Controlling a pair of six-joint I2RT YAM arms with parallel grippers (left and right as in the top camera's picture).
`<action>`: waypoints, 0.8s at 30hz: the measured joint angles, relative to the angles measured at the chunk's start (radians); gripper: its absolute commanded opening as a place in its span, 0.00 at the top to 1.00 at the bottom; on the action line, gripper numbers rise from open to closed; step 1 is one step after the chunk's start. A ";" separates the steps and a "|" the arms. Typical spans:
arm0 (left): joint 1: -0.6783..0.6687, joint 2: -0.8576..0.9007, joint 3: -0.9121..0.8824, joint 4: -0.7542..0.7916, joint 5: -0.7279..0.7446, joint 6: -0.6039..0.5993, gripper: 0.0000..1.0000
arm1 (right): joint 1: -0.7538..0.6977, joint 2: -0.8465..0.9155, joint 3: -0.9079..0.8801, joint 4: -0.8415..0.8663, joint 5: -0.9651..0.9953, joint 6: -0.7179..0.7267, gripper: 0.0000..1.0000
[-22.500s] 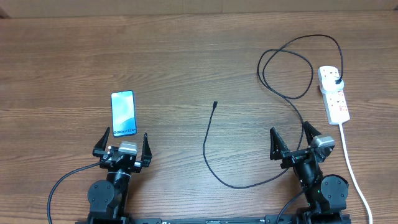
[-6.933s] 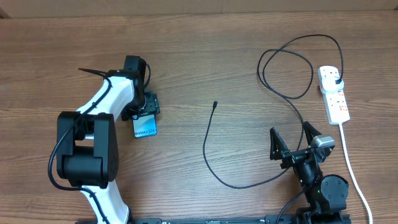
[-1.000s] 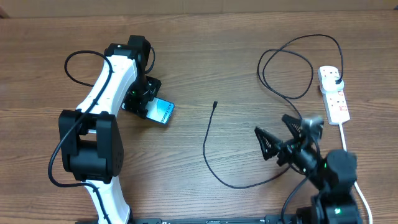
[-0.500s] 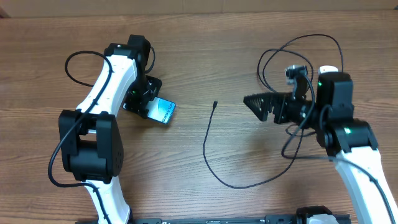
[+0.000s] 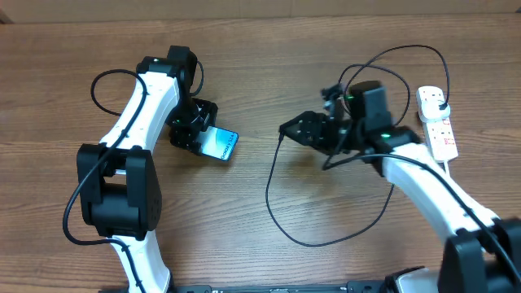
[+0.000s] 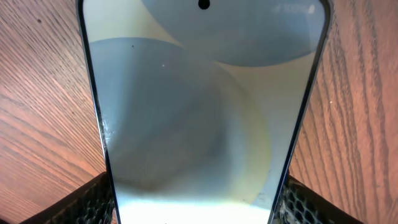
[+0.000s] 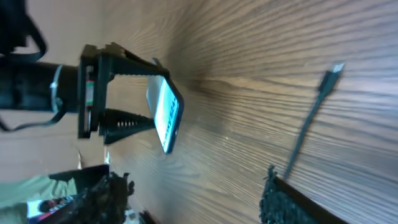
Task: Plug charger to phone and switch on socket
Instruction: 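Move the right gripper toward the phone held by the left gripper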
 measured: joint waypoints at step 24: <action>-0.010 0.000 0.000 0.006 0.144 -0.027 0.34 | 0.244 0.186 0.000 0.302 0.167 0.417 0.48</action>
